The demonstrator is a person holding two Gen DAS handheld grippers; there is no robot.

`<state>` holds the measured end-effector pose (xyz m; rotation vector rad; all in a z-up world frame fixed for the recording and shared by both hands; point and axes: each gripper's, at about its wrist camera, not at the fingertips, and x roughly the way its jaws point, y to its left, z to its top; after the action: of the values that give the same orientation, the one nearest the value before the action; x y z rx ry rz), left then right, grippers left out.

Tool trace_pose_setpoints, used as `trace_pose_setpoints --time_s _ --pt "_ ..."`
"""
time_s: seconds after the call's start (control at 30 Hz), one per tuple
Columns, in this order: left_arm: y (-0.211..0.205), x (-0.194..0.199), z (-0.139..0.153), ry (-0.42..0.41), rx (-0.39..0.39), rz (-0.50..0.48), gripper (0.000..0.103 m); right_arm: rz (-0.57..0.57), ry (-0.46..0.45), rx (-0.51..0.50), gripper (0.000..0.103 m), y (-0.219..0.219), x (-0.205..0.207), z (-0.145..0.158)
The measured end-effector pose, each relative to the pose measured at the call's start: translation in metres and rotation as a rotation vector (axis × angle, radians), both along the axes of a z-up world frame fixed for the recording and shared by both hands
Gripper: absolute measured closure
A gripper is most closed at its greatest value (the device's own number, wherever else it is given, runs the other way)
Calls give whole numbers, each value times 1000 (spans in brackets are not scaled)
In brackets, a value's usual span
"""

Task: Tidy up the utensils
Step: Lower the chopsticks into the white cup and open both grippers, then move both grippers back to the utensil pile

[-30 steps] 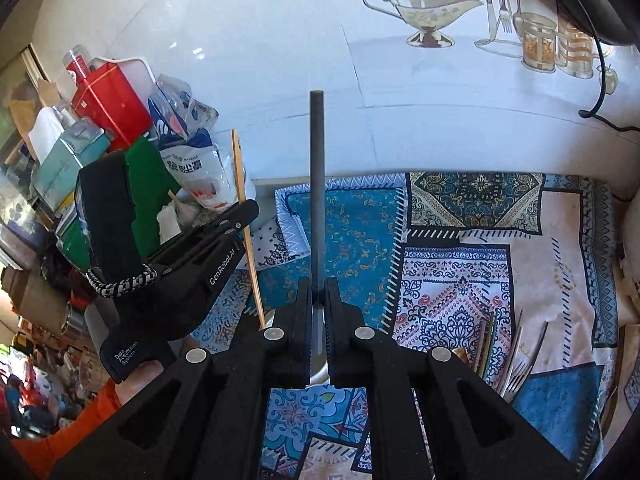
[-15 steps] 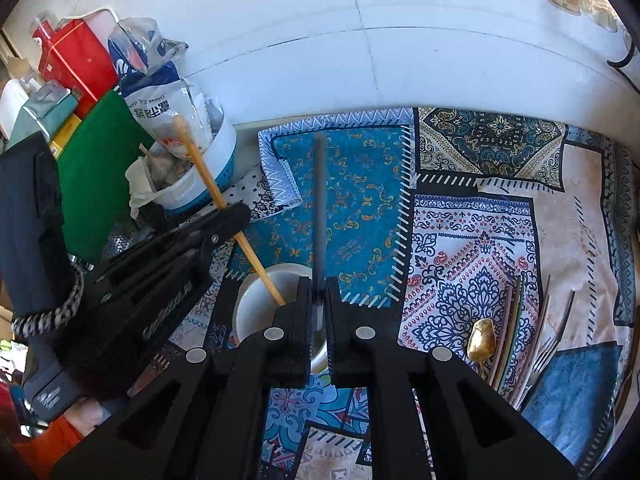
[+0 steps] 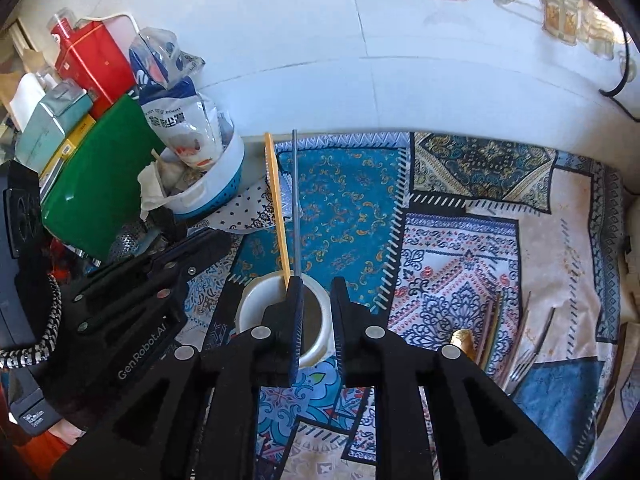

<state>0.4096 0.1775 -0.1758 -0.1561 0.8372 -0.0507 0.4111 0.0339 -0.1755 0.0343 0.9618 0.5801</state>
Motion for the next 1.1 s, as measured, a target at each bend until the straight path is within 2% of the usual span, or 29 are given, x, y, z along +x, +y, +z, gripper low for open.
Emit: trace_pose_setpoints --time_s 0.13,0.3,0.37,0.43,0.5,0.57,0.83,1.1 --pt "-14 -11 15 -32 12 -7 99 -13 -41 5 89 -18 -10 13" --pt "-35 -19 26 -41 12 -19 96 -65 -115 -10 75 -48 -23 28" --pt "-44 -22 28 -40 12 -33 92 -84 -128 -7 73 -60 -26 31" --pt "-56 -23 30 -36 10 -52 81 -110 -137 -9 73 -76 -29 33" --pt "-67 -23 31 -34 1 -71 76 -139 -141 -15 72 -91 -31 33" --pt "-78 -22 30 -31 3 -93 73 -173 -141 -24 72 -106 -33 31" --pt "-127 -13 12 15 -3 -176 65 -294 -65 -64 72 -162 -31 3" --pt "-164 0 -35 143 24 -243 64 -348 36 -101 72 -194 -28 -37"
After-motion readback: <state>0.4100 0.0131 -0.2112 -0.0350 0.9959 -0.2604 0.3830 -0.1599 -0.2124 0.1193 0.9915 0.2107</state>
